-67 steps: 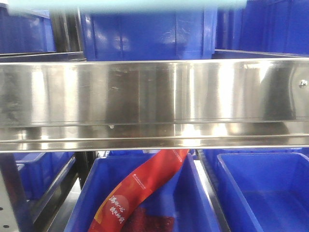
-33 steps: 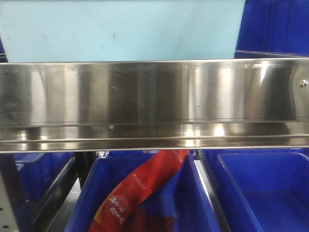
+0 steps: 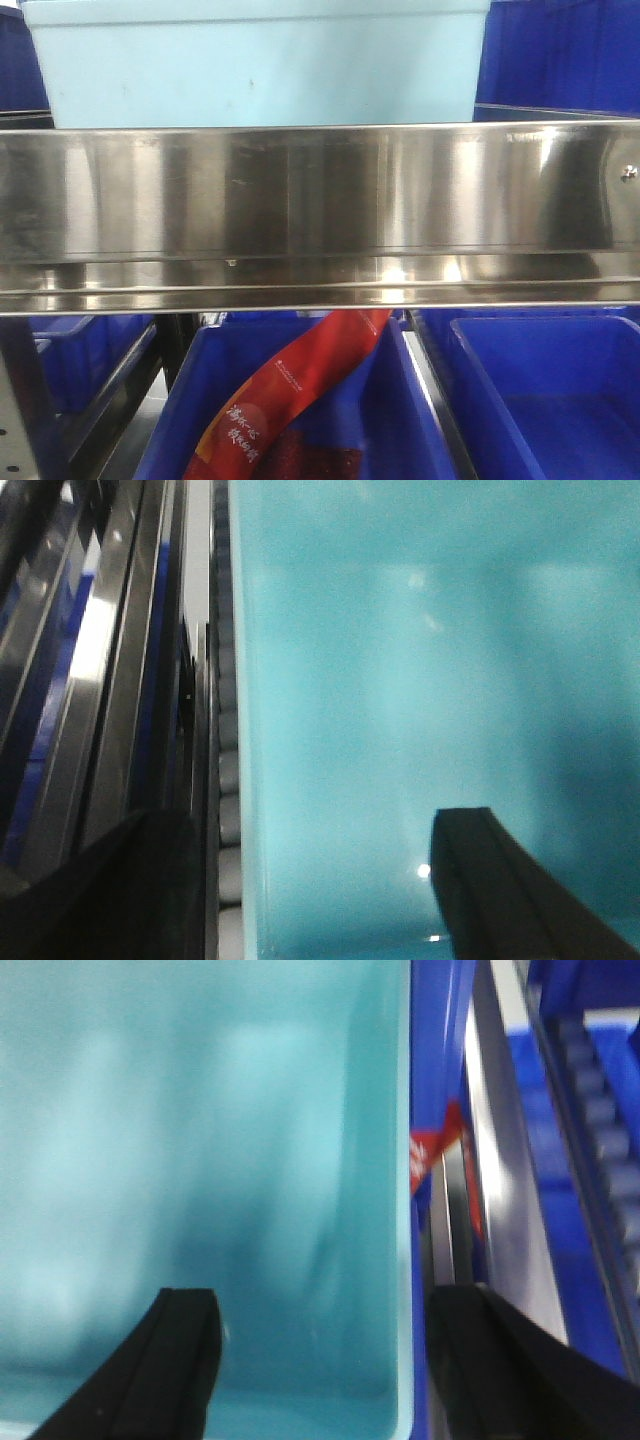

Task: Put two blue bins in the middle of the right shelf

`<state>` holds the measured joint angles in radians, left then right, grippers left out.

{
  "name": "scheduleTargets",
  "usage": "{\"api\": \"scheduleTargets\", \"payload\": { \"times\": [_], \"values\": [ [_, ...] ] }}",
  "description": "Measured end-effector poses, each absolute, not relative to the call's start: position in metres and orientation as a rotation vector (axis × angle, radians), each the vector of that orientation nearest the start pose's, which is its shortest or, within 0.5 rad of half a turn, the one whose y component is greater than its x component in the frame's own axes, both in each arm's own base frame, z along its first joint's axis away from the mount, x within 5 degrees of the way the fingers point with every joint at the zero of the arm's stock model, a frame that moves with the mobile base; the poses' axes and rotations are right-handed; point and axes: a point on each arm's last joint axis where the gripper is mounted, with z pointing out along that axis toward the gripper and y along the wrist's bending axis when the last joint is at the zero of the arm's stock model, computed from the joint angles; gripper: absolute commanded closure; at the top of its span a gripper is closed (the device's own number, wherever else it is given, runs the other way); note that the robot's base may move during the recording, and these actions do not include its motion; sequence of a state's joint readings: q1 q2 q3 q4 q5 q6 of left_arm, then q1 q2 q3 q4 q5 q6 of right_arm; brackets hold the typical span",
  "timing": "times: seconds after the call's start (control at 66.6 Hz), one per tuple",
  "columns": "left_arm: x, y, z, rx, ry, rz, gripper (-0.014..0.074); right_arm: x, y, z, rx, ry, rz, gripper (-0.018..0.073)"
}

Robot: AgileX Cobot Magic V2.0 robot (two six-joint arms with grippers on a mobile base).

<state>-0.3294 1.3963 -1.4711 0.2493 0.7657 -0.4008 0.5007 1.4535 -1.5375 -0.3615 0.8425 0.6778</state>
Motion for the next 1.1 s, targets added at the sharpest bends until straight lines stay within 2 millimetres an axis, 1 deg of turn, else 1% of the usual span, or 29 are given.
{"api": "scheduleTargets", "payload": {
  "times": [0.03,0.06,0.105,0.15,0.21,0.225,0.375,0.45,0.511,0.526,0.586,0.601,0.616,0.631,0.646,0.691,0.736,0.751,0.766,0.781,0.796,0.841,0.871,0.901,0.991,1.096],
  "values": [
    [0.295,-0.084,0.426,0.014,2.146,-0.134,0.0337,0.289,0.13,0.427,0.075,2.17,0.241,0.0264],
    [0.293,-0.083,0.434,0.008,2.132,-0.137,0.0395,0.287,0.129,0.434,0.079,2.153,0.247,0.0314],
    [0.291,-0.082,0.443,0.0,2.12,-0.139,0.0473,0.285,0.128,0.441,0.083,2.131,0.257,0.0413],
    [0.289,-0.081,0.449,-0.007,2.116,-0.139,0.0584,0.282,0.126,0.448,0.086,2.112,0.267,0.0517],
    [0.287,-0.08,0.458,-0.014,2.102,-0.142,0.0699,0.28,0.125,0.451,0.088,2.103,0.271,0.0703],
    [0.286,-0.08,0.459,-0.015,2.101,-0.143,0.0706,0.279,0.124,0.453,0.089,2.098,0.274,0.0729],
    [0.278,-0.078,0.468,-0.023,2.085,-0.158,0.0707,0.273,0.121,0.458,0.075,2.09,0.263,0.0722],
    [0.266,-0.075,0.467,-0.019,2.059,-0.182,0.0707,0.268,0.12,0.459,0.02,2.073,0.251,0.0722],
    [0.256,-0.073,0.459,-0.009,2.038,-0.205,0.0707,0.262,0.119,0.456,-0.015,2.043,0.26,0.0722],
    [0.253,-0.072,0.457,-0.007,2.029,-0.212,0.0707,0.262,0.119,0.453,-0.021,2.041,0.262,0.0722],
    [0.24,-0.07,0.449,0.005,1.985,-0.242,0.0707,0.255,0.118,0.45,-0.06,1.978,0.295,0.0722],
    [0.238,-0.069,0.448,0.009,1.964,-0.252,0.0707,0.253,0.118,0.445,-0.07,1.974,0.297,0.0722],
    [0.233,-0.068,0.448,0.012,1.947,-0.259,0.0707,0.251,0.117,0.446,-0.082,1.943,0.311,0.0722],
    [0.23,-0.067,0.443,0.016,1.944,-0.261,0.0707,0.249,0.117,0.445,-0.09,1.928,0.318,0.0722],
    [0.225,-0.066,0.443,0.019,1.917,-0.273,0.0707,0.247,0.117,0.443,-0.1,1.913,0.323,0.0722],
    [0.215,-0.064,0.433,0.029,1.889,-0.288,0.0707,0.241,0.116,0.437,-0.135,1.863,0.342,0.0722],
    [0.207,-0.062,0.427,0.035,1.861,-0.3,0.0707,0.234,0.115,0.429,-0.168,1.817,0.368,0.0722],
    [0.202,-0.061,0.424,0.039,1.848,-0.305,0.0707,0.232,0.115,0.424,-0.178,1.815,0.37,0.0722],
    [0.2,-0.06,0.422,0.041,1.841,-0.308,0.0707,0.229,0.114,0.423,-0.187,1.793,0.382,0.0722],
    [0.195,-0.059,0.419,0.043,1.829,-0.313,0.0707,0.227,0.113,0.418,-0.196,1.795,0.384,0.0722],
    [0.193,-0.058,0.418,0.045,1.822,-0.316,0.0707,0.224,0.112,0.417,-0.203,1.777,0.393,0.0722],
    [0.183,-0.056,0.41,0.05,1.799,-0.326,0.0707,0.216,0.111,0.405,-0.222,1.773,0.407,0.0722],
    [0.176,-0.054,0.405,0.053,1.783,-0.333,0.0707,0.211,0.109,0.4,-0.23,1.762,0.415,0.0722],
    [0.168,-0.051,0.399,0.056,1.764,-0.34,0.0707,0.206,0.107,0.39,-0.239,1.772,0.418,0.0722],
    [0.149,-0.046,0.382,0.063,1.732,-0.353,0.0707,0.19,0.099,0.372,-0.257,1.769,0.428,0.0722],
    [0.127,-0.039,0.367,0.063,1.713,-0.358,0.0707,0.17,0.089,0.361,-0.261,1.75,0.44,0.0722]
  ]
}}
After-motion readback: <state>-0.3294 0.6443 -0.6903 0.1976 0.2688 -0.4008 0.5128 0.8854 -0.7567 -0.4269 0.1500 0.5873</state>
